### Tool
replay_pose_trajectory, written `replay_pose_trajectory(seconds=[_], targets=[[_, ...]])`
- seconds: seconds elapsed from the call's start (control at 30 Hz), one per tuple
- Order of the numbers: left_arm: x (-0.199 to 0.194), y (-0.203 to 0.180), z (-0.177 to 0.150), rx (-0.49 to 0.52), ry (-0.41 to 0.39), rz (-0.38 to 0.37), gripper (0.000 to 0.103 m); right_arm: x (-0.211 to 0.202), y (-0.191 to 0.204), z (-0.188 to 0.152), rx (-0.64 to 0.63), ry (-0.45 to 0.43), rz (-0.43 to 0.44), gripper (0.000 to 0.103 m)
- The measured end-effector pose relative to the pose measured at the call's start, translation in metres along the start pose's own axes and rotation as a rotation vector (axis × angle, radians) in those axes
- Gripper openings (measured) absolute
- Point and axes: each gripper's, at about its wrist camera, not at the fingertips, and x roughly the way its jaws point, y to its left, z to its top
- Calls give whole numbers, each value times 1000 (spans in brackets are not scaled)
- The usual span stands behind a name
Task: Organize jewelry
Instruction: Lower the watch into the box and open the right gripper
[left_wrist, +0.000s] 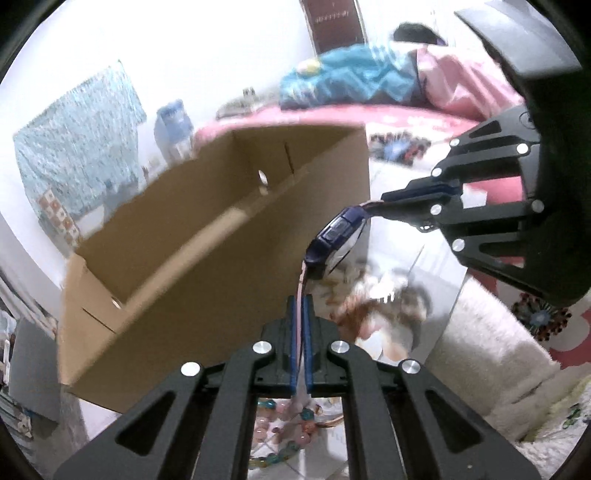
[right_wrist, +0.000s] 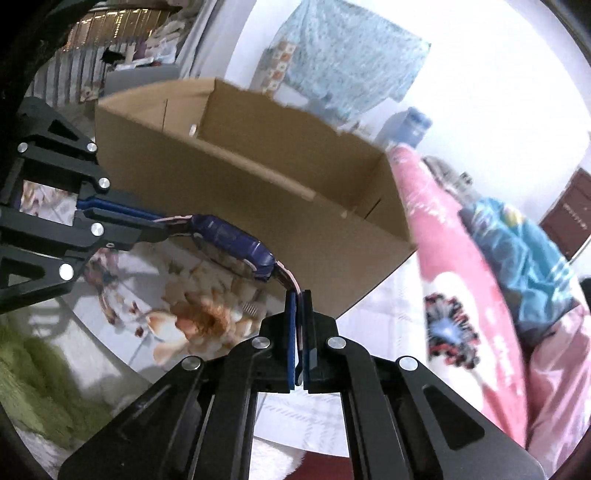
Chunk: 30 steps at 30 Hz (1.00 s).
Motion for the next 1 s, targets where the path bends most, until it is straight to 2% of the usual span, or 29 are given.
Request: replay_pose_trajectory(seconds=[0.17, 0.27, 0.33, 0.43, 0.5, 0.57, 0.67, 0.7, 0.77, 0.8, 0.83, 0.9, 0.93, 0.97, 1.0], targets=[[-42, 17, 17, -39, -99, -11, 3, -37, 0, 35, -4, -58, -11, 1], [-61, 46, 32, -82, -135, -27, 3, -36, -16, 62, 26, -77, 48, 1], [-62, 71, 45, -113, -130, -41, 3, -23, -28, 88, 53, -65, 126, 1], [-41, 110, 63, -163, -49, -41, 3, 15, -44, 123, 87, -5, 260, 1], [-15, 134, 70, -205, 32, -49, 3, 54, -48, 145, 102, 81, 353, 1], [16, 160, 72, -275, 134, -89, 3, 98, -50, 164, 115, 185, 416, 1], [61, 189, 68, -366, 270, -127, 3, 145, -45, 175, 132, 305, 483, 1], [72, 194, 67, -377, 297, -125, 3, 164, -44, 179, 147, 362, 525, 1], [93, 201, 66, -375, 365, -122, 4, 187, -38, 182, 160, 422, 540, 1], [102, 203, 66, -372, 395, -96, 4, 202, -35, 185, 152, 456, 541, 2], [104, 207, 66, -365, 403, -83, 6, 208, -33, 185, 145, 461, 528, 3], [108, 209, 68, -353, 414, -54, 21, 222, -31, 188, 143, 490, 505, 10], [107, 212, 69, -362, 403, -46, 36, 228, -33, 188, 161, 502, 497, 12], [105, 215, 71, -375, 381, -40, 44, 232, -37, 188, 192, 507, 493, 14], [101, 220, 73, -387, 357, -31, 46, 235, -39, 189, 207, 510, 491, 16]])
